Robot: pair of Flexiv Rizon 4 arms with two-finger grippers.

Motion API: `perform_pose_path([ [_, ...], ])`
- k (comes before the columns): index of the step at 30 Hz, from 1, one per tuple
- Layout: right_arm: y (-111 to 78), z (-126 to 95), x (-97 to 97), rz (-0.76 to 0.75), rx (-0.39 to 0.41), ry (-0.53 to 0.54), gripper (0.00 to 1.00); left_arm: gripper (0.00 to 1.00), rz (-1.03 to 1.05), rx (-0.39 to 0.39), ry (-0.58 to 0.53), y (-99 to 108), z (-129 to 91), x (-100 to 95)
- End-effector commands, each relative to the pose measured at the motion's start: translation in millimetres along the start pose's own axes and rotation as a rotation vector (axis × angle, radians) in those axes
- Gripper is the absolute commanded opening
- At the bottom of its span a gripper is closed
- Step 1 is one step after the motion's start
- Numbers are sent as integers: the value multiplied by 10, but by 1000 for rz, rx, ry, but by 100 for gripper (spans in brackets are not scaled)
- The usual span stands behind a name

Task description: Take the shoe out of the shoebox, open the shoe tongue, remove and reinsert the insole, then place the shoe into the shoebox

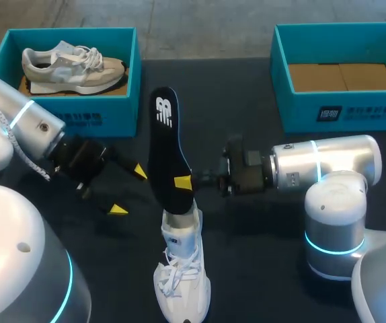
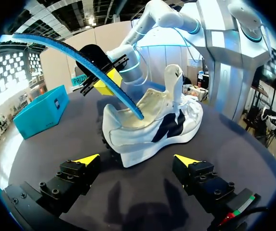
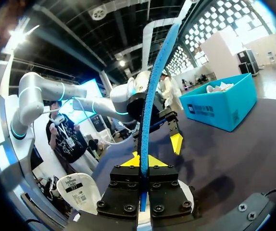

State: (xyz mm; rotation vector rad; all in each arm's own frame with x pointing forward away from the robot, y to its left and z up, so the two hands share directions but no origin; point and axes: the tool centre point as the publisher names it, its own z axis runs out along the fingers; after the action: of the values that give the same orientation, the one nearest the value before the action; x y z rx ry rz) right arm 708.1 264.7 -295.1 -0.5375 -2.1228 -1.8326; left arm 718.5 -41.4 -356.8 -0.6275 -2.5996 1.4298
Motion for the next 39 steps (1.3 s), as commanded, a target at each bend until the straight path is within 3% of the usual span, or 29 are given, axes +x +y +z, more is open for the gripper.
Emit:
perform_pose_path([
  [1,-34,-5,8,1,-6,-6,0,100,0,0,1,5,3,-1],
  [7,-48,-11,6,4,-11,-8,0,100,0,0,1,5,3,-1],
  [25,-102,-18,28,5,-12,-16,0,100,-17,-138,-57,-105,105,137],
  [39,-159,-41,18,4,-18,-13,0,100,-89,-156,-44,-76,210,184],
])
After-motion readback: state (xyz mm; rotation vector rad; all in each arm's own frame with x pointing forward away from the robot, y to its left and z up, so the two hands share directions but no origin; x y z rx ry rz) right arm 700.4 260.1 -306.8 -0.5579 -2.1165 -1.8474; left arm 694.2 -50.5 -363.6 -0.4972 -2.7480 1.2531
